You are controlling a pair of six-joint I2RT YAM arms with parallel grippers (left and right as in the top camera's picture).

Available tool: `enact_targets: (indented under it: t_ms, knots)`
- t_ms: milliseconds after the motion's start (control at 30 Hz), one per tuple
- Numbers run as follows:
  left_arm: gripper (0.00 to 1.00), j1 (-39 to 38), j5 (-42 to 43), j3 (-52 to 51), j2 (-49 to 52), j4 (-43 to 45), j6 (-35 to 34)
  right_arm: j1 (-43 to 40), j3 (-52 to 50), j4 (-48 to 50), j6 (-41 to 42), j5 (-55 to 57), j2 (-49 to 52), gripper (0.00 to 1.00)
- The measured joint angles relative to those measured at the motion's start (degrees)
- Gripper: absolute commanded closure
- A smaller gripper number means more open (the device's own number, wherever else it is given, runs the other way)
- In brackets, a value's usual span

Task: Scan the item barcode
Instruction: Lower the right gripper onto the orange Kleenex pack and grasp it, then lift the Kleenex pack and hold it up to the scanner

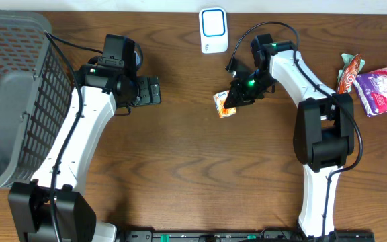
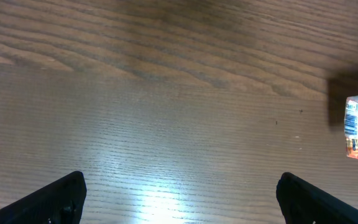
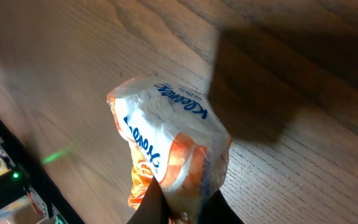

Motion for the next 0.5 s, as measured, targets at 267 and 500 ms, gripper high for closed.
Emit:
enact_targets:
  t_ms: [267, 500]
  knots:
    - [0.02, 0.0, 0.0, 0.0, 0.0, 0.0, 0.0, 0.0, 0.0, -2.0, -7.9, -5.6, 0.0, 0.99]
    - [0.02, 0.0, 0.0, 0.0, 0.0, 0.0, 0.0, 0.0, 0.0, -9.9, -21.9, -11.7, 0.0, 0.99]
